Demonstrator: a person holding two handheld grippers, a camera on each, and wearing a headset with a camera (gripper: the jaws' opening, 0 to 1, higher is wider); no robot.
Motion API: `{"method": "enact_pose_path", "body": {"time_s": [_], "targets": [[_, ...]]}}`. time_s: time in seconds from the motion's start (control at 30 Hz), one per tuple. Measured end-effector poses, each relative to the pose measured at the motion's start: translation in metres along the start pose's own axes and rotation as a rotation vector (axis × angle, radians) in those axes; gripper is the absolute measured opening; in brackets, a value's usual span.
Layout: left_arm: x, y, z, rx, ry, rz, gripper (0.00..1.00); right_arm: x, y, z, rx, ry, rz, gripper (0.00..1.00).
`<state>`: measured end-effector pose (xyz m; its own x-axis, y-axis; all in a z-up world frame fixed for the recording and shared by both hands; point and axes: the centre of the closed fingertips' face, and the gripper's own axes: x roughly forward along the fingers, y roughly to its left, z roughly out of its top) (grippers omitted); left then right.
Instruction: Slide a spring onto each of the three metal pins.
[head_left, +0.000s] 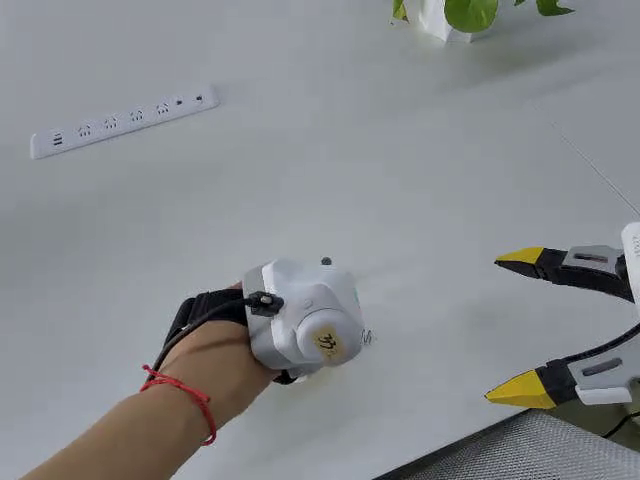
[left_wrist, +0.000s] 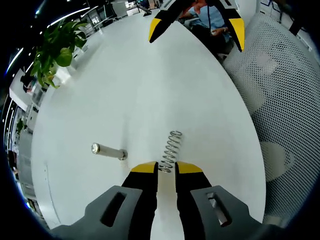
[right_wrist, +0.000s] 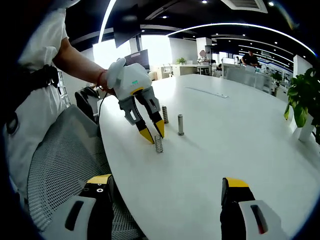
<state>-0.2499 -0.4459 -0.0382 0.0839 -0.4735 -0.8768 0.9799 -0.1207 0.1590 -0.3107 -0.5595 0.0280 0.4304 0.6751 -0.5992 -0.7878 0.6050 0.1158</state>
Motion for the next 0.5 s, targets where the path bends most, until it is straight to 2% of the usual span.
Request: {"method": "enact_pose_path", "body": {"time_s": [0.13, 0.33, 0.5], "targets": [[-0.0003, -0.0005, -0.0011, -0.054, -0.002, 0.014, 0.08, 0.0009, -0.0008, 0.0026, -0.001, -0.006, -0.003, 0.88], [-0.0016, -0.0012, -0.0026, -0.121, -0.007, 0.012, 0.07, 0.0021, -0.0008, 0.004, -0.008, -0.004, -0.002, 0.87], [-0.0019, -0.0041, -0.004, -0.184, -0.027, 0.0, 0.07, 0.0015, -0.0009, 0.0045, -0.003, -0.011, -0.006, 0.87]]}}
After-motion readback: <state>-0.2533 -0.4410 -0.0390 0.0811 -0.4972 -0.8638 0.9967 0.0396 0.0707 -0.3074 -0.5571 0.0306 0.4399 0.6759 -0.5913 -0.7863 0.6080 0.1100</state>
